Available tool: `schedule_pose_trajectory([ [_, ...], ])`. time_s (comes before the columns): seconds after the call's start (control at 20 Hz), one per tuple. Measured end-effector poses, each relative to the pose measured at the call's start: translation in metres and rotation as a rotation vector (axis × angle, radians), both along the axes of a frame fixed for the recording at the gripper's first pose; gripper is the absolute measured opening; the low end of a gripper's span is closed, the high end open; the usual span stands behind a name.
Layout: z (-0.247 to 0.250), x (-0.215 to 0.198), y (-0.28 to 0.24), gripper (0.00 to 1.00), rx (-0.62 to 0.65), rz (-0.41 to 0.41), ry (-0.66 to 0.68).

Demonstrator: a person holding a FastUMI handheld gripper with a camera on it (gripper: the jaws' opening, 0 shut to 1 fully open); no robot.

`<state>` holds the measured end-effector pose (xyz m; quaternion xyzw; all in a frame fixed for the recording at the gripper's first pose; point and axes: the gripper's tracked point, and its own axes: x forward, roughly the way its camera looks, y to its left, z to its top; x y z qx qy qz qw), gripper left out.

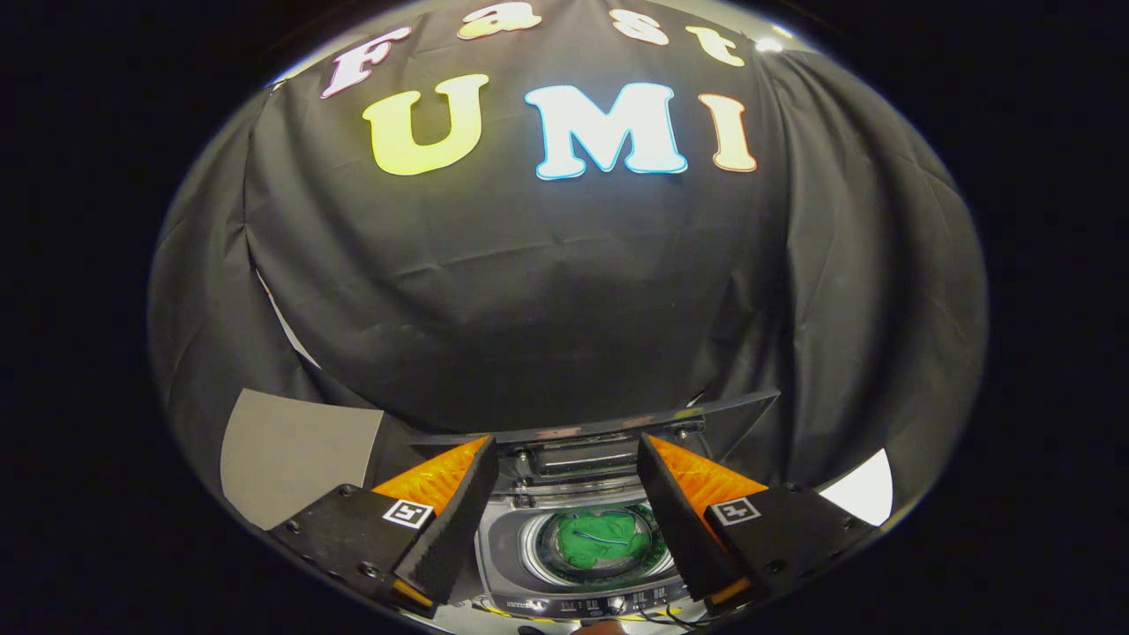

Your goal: Put the clothes into the washing machine and then close the washing machine lid.

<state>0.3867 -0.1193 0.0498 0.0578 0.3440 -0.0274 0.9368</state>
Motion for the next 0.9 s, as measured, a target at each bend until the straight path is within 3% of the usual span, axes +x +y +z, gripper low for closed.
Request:
schedule_pose_trajectory([
  [0.7,-0.040,0.045,-0.015,0.98,-0.031,0.061,0.074],
  [0.9,-0.050,0.063,-0.019,0.98,-0.095,0.088,0.075],
])
